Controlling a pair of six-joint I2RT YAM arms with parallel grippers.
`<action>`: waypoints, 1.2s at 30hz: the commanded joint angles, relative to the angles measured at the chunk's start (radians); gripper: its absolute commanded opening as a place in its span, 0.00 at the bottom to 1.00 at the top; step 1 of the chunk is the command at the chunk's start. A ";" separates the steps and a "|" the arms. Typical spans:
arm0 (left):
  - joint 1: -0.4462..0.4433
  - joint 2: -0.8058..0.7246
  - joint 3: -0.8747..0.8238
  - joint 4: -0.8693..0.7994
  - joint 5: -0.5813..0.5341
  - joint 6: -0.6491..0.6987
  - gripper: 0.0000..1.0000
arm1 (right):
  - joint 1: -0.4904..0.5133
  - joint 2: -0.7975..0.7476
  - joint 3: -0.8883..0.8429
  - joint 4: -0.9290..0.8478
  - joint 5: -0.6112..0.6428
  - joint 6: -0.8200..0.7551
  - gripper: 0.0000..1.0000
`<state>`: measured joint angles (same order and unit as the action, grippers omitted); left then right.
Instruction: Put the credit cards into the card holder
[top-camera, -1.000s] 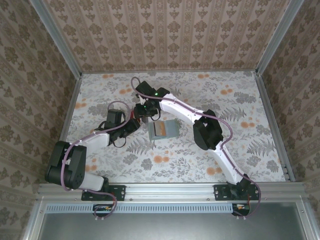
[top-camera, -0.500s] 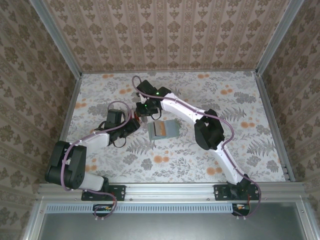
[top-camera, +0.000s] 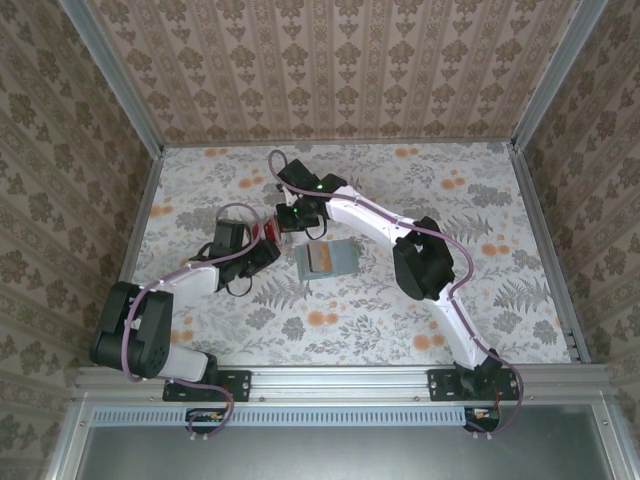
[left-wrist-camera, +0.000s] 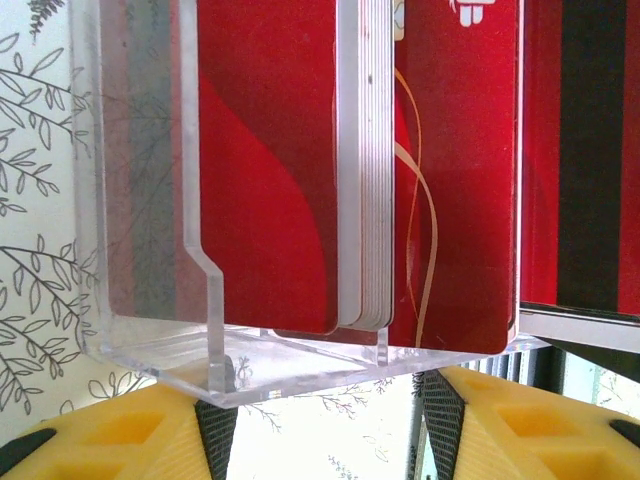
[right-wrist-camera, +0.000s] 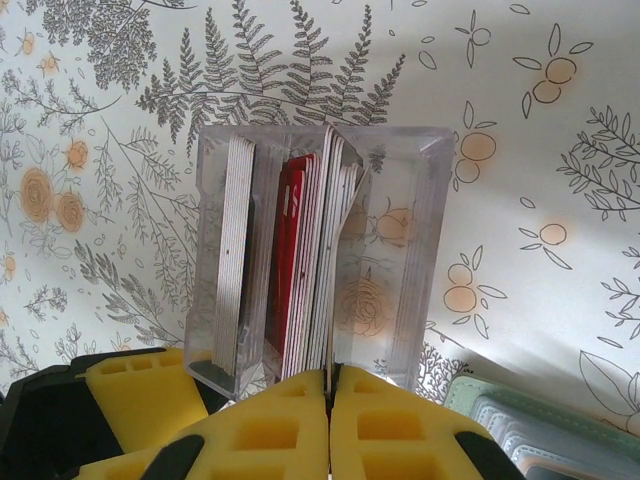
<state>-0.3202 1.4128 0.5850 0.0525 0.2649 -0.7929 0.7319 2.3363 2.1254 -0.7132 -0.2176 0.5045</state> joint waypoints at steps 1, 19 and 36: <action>-0.006 0.006 0.025 -0.011 -0.007 0.013 0.55 | 0.009 -0.056 -0.017 0.011 -0.063 0.005 0.06; -0.010 -0.004 0.029 -0.030 -0.020 0.015 0.55 | -0.026 -0.130 -0.171 0.156 -0.170 0.046 0.07; -0.011 0.002 0.039 -0.037 -0.023 0.019 0.55 | -0.045 -0.142 -0.212 0.212 -0.207 0.065 0.10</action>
<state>-0.3267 1.4128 0.5900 0.0303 0.2565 -0.7925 0.6903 2.2444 1.9263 -0.5224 -0.3786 0.5571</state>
